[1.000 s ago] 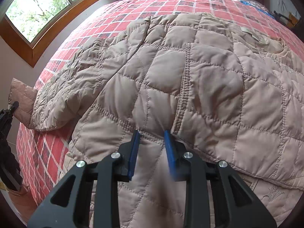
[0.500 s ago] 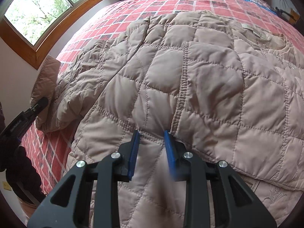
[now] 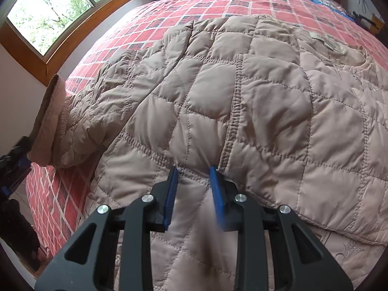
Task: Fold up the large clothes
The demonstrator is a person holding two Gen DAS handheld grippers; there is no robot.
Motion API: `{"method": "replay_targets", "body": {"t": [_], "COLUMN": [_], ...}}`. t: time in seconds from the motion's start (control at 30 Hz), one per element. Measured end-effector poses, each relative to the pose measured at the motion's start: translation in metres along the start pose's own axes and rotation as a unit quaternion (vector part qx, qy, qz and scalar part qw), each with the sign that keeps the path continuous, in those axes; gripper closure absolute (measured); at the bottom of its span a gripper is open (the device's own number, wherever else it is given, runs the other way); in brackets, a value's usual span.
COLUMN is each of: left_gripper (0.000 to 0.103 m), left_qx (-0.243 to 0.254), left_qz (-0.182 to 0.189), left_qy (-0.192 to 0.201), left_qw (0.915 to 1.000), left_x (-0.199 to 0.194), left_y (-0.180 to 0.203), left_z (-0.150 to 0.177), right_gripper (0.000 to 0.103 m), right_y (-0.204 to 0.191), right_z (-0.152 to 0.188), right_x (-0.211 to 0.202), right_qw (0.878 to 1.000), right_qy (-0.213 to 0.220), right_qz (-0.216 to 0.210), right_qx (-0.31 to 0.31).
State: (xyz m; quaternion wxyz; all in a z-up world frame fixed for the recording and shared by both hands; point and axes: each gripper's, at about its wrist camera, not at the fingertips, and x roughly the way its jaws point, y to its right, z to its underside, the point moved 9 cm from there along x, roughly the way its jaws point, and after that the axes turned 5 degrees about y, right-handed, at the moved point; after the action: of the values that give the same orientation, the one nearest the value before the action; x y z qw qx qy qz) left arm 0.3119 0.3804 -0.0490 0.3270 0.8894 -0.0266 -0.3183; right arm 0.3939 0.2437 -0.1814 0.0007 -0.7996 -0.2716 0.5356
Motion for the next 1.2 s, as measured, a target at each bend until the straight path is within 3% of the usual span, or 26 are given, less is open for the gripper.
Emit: {"method": "replay_targets", "body": {"t": [0.07,0.17,0.23,0.3,0.33,0.37,0.43,0.53,0.6,0.67,0.7,0.8,0.97,1.03,1.2], "left_gripper": [0.056,0.054,0.054,0.055,0.055,0.055,0.055,0.055,0.057,0.071,0.073,0.081,0.088,0.089,0.09], "left_qx": [-0.009,-0.017,-0.021,-0.023,-0.027,-0.037,-0.073,-0.103,-0.105,-0.105,-0.109,-0.115,-0.117,-0.11,-0.094], "left_qz": [0.024,-0.01,-0.101,-0.234,-0.278,-0.277,-0.221,-0.164,-0.167,-0.168,-0.165,-0.159,-0.154,-0.157,-0.161], "left_qy": [0.027,0.059,0.068,0.066,0.056,0.045,0.007,-0.021,-0.018,-0.018,-0.015,-0.009,-0.003,-0.001,0.003], "left_qw": [0.9993,0.9981,0.9924,0.9696,0.9585,0.9592,0.9725,0.9809,0.9803,0.9801,0.98,0.9804,0.981,0.9814,0.9825], "left_x": [-0.023,-0.04,-0.039,-0.038,-0.037,-0.032,-0.016,-0.005,-0.001,0.002,0.003,-0.001,-0.003,-0.002,-0.001], "left_y": [0.003,-0.023,-0.062,-0.108,-0.126,-0.135,-0.142,-0.139,-0.139,-0.14,-0.141,-0.137,-0.133,-0.131,-0.125], "left_z": [-0.013,-0.031,-0.038,-0.039,-0.037,-0.035,-0.027,-0.014,-0.012,-0.011,-0.011,-0.009,-0.011,-0.011,-0.011], "right_gripper": [0.075,0.074,0.073,0.072,0.072,0.072,0.072,0.072,0.07,0.065,0.059,0.058,0.058,0.061,0.083], "right_y": [-0.002,-0.008,-0.012,-0.021,-0.028,-0.035,-0.05,-0.079,-0.102,-0.12,-0.127,-0.147,-0.17,-0.171,-0.168], "right_z": [0.0,0.0,-0.001,-0.002,-0.003,-0.004,-0.007,-0.012,-0.017,-0.024,-0.026,-0.032,-0.037,-0.037,-0.037], "right_x": [0.0,0.0,-0.002,-0.005,-0.006,-0.008,-0.011,-0.013,-0.011,-0.007,-0.005,0.006,0.031,0.039,0.055], "right_qw": [1.0,1.0,1.0,1.0,1.0,1.0,1.0,0.999,0.997,0.995,0.994,0.991,0.989,0.99,0.993], "right_qy": [0.001,0.001,0.001,-0.002,-0.003,-0.004,-0.004,-0.011,-0.02,-0.027,-0.03,-0.045,-0.069,-0.072,-0.071], "right_qz": [0.006,0.019,0.025,0.02,0.012,0.006,-0.005,-0.038,-0.068,-0.091,-0.1,-0.126,-0.123,-0.113,-0.083], "right_qx": [-0.001,-0.005,-0.001,0.0,-0.004,-0.007,-0.014,-0.027,-0.031,-0.033,-0.034,-0.029,-0.038,-0.042,-0.051]}}
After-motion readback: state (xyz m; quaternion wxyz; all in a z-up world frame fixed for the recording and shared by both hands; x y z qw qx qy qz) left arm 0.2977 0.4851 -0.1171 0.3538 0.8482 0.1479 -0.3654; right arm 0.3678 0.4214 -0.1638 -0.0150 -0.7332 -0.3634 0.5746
